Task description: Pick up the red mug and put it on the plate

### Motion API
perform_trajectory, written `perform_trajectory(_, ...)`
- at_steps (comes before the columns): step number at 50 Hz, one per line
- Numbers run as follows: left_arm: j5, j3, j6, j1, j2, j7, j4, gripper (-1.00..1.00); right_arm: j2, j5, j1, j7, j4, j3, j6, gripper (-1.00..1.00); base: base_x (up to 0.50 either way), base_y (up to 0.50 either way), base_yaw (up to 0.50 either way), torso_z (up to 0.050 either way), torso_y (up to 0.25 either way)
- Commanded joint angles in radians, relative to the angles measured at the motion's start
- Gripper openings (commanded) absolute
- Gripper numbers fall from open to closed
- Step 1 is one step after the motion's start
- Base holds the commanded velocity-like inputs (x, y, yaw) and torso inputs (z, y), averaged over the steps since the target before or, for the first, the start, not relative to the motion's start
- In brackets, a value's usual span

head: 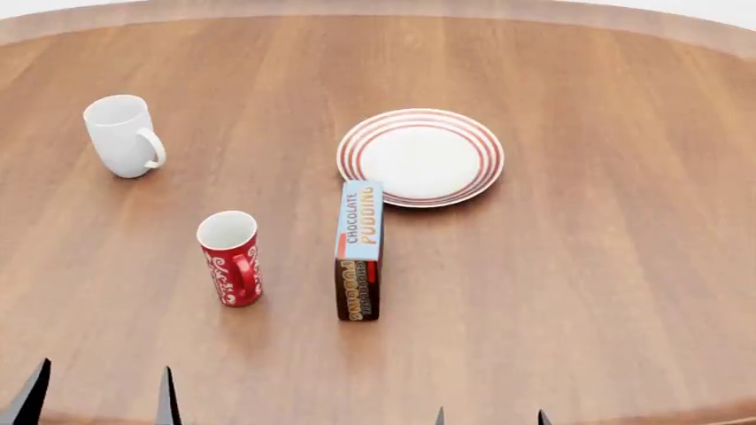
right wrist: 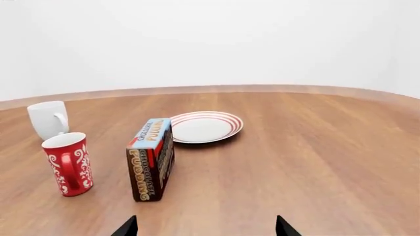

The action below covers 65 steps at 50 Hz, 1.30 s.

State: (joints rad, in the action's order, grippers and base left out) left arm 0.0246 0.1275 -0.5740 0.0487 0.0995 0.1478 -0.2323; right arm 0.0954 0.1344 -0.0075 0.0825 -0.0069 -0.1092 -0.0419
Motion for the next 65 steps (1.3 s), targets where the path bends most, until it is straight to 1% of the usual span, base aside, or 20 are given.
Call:
perform_trajectory(1, 0.027, 0.010, -0.157, 0.021, 0.007, 0.040, -0.072, 1.00, 0.013, 0.017, -0.002, 0.008, -0.001, -0.015, -0.011, 1.00, 0.00, 0.00, 0.00, 0.000, 0.000)
perform_trajectory(14, 0.006, 0.028, -0.239, 0.037, 0.014, 0.053, -0.115, 1.00, 0.023, 0.031, 0.005, 0.019, 0.012, -0.026, -0.025, 1.00, 0.00, 0.00, 0.00, 0.000, 0.000)
perform_trajectory(21, 0.010, 0.033, -0.258, 0.041, 0.018, 0.064, -0.125, 1.00, 0.029, 0.037, 0.005, 0.024, 0.010, -0.034, -0.025, 1.00, 0.00, 0.00, 0.00, 0.000, 0.000)
perform_trajectory(41, 0.008, 0.059, -0.258, 0.044, 0.036, 0.070, -0.125, 1.00, 0.046, 0.049, 0.007, 0.028, 0.013, -0.058, -0.038, 1.00, 0.00, 0.01, 0.00, 0.000, 0.000)
perform_trajectory(65, 0.010, 0.080, -0.265, 0.049, 0.050, 0.086, -0.128, 1.00, 0.061, 0.064, 0.005, 0.046, 0.003, -0.076, -0.035, 1.00, 0.00, 0.18, 0.00, 0.000, 0.000)
